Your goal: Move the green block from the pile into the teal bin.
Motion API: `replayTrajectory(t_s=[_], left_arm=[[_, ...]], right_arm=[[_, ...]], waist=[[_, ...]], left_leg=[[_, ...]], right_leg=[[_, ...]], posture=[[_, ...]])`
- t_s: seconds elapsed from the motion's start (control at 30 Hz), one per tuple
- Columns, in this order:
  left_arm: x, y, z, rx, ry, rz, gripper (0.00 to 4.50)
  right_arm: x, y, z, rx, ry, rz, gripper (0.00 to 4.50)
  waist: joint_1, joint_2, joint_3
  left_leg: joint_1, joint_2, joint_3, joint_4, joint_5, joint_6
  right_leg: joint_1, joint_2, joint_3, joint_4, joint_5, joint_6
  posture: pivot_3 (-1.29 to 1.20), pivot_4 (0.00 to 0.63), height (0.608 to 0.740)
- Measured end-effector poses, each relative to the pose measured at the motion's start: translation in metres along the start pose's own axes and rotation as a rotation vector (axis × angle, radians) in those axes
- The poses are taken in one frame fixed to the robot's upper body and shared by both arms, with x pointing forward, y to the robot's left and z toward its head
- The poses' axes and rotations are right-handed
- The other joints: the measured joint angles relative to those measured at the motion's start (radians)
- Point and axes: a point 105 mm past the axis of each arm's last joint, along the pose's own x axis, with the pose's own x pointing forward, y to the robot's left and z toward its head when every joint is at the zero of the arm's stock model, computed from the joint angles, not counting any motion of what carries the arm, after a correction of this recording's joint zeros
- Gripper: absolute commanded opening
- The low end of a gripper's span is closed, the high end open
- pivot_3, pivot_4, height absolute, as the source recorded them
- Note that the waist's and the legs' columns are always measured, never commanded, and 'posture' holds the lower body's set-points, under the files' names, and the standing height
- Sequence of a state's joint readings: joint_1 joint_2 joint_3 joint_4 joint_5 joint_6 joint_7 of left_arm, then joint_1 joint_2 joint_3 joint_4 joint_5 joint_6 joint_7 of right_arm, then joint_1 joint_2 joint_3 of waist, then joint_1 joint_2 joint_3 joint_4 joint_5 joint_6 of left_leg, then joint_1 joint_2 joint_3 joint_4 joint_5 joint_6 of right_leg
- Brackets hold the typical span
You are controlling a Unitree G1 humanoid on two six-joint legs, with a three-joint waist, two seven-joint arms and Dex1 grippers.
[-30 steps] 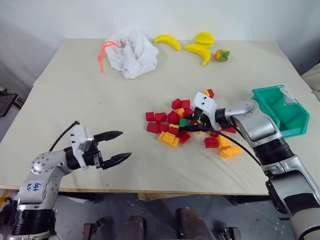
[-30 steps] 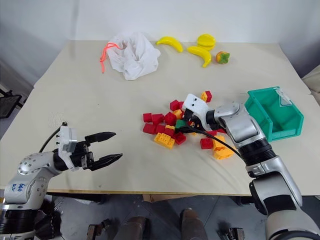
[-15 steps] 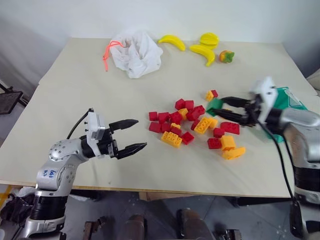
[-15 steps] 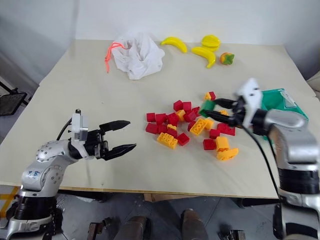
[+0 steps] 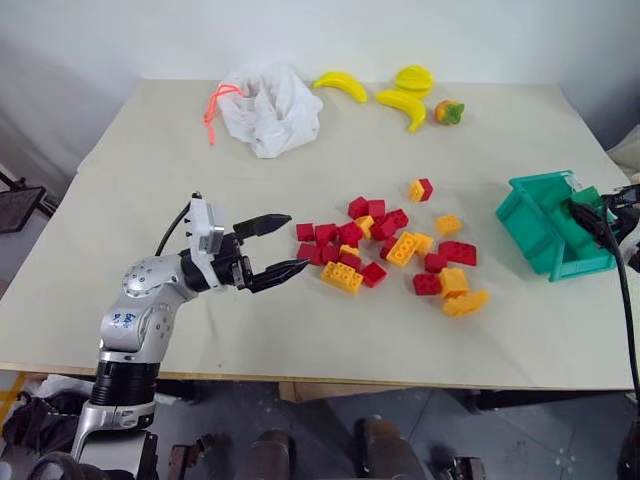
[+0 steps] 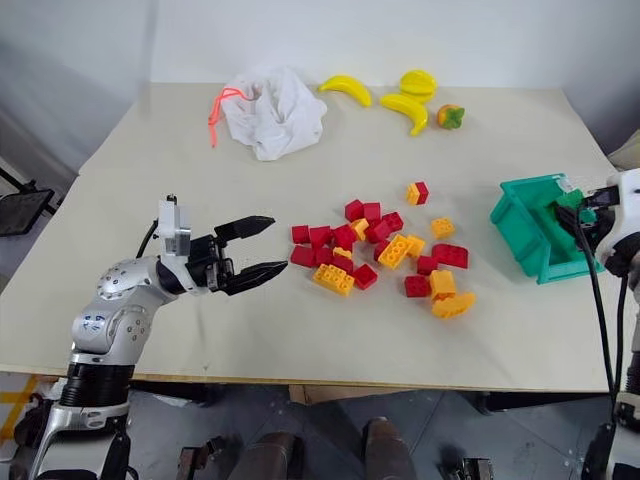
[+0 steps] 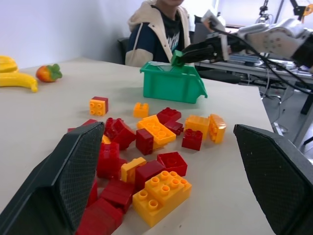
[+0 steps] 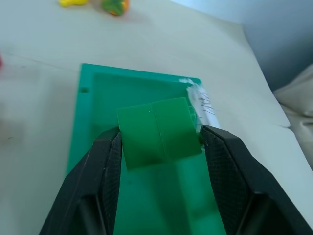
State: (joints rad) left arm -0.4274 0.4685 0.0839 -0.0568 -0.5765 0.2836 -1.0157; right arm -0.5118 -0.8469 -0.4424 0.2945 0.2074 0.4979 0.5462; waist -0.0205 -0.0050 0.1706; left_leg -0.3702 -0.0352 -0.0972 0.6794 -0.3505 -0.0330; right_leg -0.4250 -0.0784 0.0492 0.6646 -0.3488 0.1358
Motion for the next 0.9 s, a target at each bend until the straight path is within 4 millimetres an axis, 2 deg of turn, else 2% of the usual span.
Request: replayTrajectory(t_s=[0.07, 0.2, 0.3, 0.43, 0.57, 0.63, 0.7, 0.77, 0.83, 0.9], left_arm=[[0.001, -0.001, -0.001, -0.001, 0.001, -0.006, 4.5], [-0.002, -0.003, -0.006, -0.014, 0.008, 0.003, 4.5], [-0.006, -0.003, -0.01, -0.022, 0.019, 0.011, 4.5], [-0.009, -0.002, -0.009, -0.013, 0.028, 0.018, 4.5], [-0.024, 0.005, -0.014, 0.019, 0.087, 0.066, 4.5], [-0.037, 0.01, -0.02, 0.035, 0.133, 0.089, 4.5], [-0.062, 0.017, -0.031, 0.039, 0.204, 0.145, 4.5], [-0.084, 0.02, -0.04, 0.048, 0.261, 0.184, 4.5], [-0.095, 0.02, -0.045, 0.06, 0.286, 0.194, 4.5], [-0.096, 0.018, -0.046, 0.076, 0.295, 0.185, 4.5]], right_arm=[[0.005, -0.006, 0.002, 0.025, -0.007, -0.033, 2.12], [0.007, -0.01, -0.001, 0.043, -0.009, -0.049, 3.45], [0.007, -0.005, -0.002, 0.06, -0.015, -0.008, 4.45], [0.003, 0.004, 0.0, 0.07, -0.057, 0.078, 4.48], [-0.027, 0.044, 0.042, -0.038, -0.313, 0.388, 4.48], [-0.046, 0.066, 0.047, -0.077, -0.369, 0.531, 4.48], [-0.061, 0.088, 0.034, -0.039, -0.374, 0.665, 4.48], [-0.071, 0.107, 0.006, -0.028, -0.271, 0.777, 4.48], [-0.078, 0.124, -0.014, -0.049, -0.204, 0.861, 4.48], [-0.084, 0.137, -0.021, -0.1, -0.2, 0.918, 4.48]], waist=[[-0.004, 0.0, 0.0], [-0.004, 0.0, 0.0], [-0.005, 0.0, 0.0], [-0.005, 0.0, 0.0], [-0.006, 0.0, 0.0], [-0.005, -0.001, 0.0], [-0.006, -0.001, -0.001], [-0.004, 0.0, 0.0], [-0.002, 0.0, 0.0], [0.006, 0.0, 0.0]], left_leg=[[0.0, 0.0, 0.0, 0.0, 0.0, 0.0], [-0.001, -0.001, 0.0, 0.0, 0.0, 0.0], [-0.001, -0.002, 0.0, 0.0, 0.0, 0.001], [-0.001, -0.002, 0.0, 0.0, 0.001, 0.001], [0.0, -0.001, 0.0, -0.001, 0.001, 0.001], [0.0, 0.0, -0.002, -0.001, 0.001, 0.001], [0.001, 0.001, -0.002, -0.001, 0.0, 0.001], [0.001, -0.001, -0.002, -0.001, 0.0, 0.001], [0.0, -0.002, -0.002, 0.0, 0.001, 0.002], [0.0, -0.002, -0.002, 0.001, 0.001, 0.002]], right_leg=[[0.0, 0.0, 0.0, 0.0, 0.0, 0.0], [0.0, 0.0, 0.0, -0.001, 0.0, 0.001], [0.0, -0.001, 0.001, -0.001, 0.001, 0.002], [0.0, -0.001, 0.001, -0.001, 0.001, 0.002], [0.0, -0.001, 0.001, -0.002, 0.001, 0.002], [0.001, -0.001, 0.0, -0.003, 0.001, 0.002], [0.003, -0.001, 0.0, -0.004, 0.002, 0.001], [0.003, -0.002, 0.0, -0.004, 0.002, 0.002], [0.003, -0.003, 0.0, -0.004, 0.003, 0.003], [0.003, -0.003, 0.001, -0.005, 0.004, 0.004]], posture=[[0.0, 0.15, 0.74], [0.0, 0.15, 0.74], [0.0, 0.15, 0.74], [0.0, 0.15, 0.74], [0.0, 0.15, 0.74], [0.0, 0.15, 0.74], [0.0, 0.15, 0.74], [0.0, 0.15, 0.74], [0.0, 0.15, 0.74], [0.0, 0.15, 0.74]])
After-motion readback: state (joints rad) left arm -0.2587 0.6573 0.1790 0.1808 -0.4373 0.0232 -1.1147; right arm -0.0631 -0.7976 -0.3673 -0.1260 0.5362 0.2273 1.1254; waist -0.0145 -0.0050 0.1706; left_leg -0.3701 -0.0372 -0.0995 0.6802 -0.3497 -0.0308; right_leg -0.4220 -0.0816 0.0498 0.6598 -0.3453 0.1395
